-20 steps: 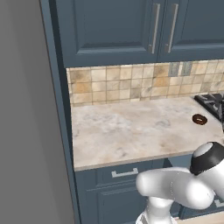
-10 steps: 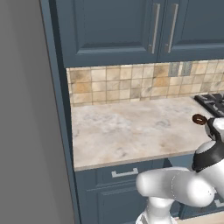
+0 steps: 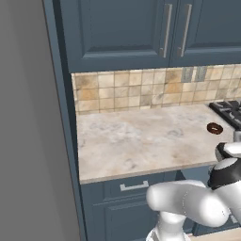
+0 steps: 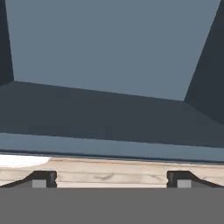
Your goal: Pick the measuring cup from the drawer and place it on the counter.
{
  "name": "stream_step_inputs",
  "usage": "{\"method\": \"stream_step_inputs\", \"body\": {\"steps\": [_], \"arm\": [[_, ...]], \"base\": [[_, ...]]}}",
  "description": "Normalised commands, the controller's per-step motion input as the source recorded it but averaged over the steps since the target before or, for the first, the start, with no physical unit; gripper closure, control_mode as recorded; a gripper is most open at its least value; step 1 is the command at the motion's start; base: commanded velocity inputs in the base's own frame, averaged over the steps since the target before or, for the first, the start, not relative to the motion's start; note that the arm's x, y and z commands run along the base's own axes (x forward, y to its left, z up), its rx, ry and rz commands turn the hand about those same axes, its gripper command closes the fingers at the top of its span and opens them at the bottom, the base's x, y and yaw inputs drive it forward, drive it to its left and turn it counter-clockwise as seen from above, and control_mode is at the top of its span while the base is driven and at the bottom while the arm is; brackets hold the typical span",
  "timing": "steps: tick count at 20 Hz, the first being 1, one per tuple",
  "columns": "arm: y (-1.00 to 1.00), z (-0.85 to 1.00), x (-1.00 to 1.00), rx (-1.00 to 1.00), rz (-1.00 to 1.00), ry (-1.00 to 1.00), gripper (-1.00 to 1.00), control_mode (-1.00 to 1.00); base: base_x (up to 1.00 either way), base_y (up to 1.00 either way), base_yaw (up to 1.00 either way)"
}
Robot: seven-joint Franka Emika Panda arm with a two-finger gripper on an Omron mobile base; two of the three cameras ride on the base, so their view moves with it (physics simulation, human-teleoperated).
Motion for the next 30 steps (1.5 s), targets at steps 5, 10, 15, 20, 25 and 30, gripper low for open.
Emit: {"method": "stream_step_inputs", "body": {"steps": [5, 10, 15, 20, 25, 30], "arm": [[0.0, -0.28, 0.15, 0.03, 0.16, -0.13, -1.0, -1.0], [0.0, -0.39, 0.39, 0.07, 0.09, -0.04, -1.0, -1.0], [0.0, -0.48, 0.45, 0.1, 0.03, 0.01, -1.0, -1.0], [-0.01, -0.41, -0.05, 0.11, 0.0, 0.01, -1.0, -1.0], [-0.2, -0.15, -0.96, 0.15, 0.03, -0.02, -1.0, -1.0], [-0.11, -0.03, -1.0, 0.12, 0.04, -0.08, -1.0, -1.0]], "base": [[0.0, 0.0, 0.0], [0.0, 0.0, 0.0], [0.0, 0.0, 0.0], [0.0, 0.0, 0.0], [0.0, 0.0, 0.0], [0.0, 0.0, 0.0]]}}
